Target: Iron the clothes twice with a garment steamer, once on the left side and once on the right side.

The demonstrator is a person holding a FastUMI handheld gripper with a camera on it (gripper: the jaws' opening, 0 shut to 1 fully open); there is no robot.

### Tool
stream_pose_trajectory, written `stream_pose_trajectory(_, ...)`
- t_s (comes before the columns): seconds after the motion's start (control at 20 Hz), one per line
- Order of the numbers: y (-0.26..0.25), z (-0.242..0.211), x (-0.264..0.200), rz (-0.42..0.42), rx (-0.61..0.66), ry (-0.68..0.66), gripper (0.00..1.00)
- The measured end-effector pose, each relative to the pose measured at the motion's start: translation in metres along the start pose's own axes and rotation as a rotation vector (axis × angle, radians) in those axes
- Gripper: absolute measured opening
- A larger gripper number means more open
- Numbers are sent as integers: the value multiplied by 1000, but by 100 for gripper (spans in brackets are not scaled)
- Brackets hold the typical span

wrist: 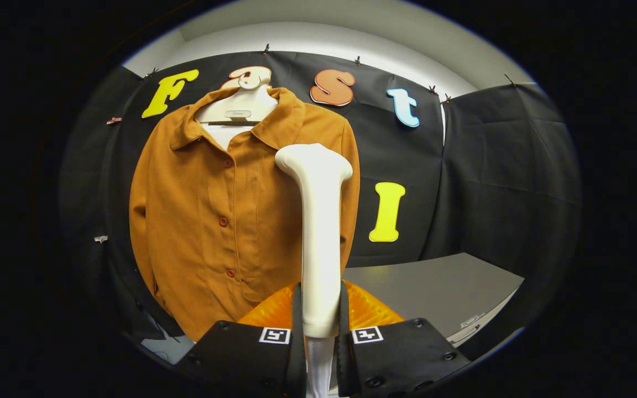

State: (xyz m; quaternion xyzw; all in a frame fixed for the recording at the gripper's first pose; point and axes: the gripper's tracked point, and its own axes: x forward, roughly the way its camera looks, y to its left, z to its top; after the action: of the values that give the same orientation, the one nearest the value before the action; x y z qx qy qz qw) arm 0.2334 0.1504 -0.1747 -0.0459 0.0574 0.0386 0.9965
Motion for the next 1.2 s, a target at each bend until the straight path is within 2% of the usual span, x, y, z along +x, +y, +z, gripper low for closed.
stream_pose_trajectory(0.65,10,-46,-4,0,23,81,26)
stream_pose_trajectory(1.2,17,-120,-7,15,-1,194,25)
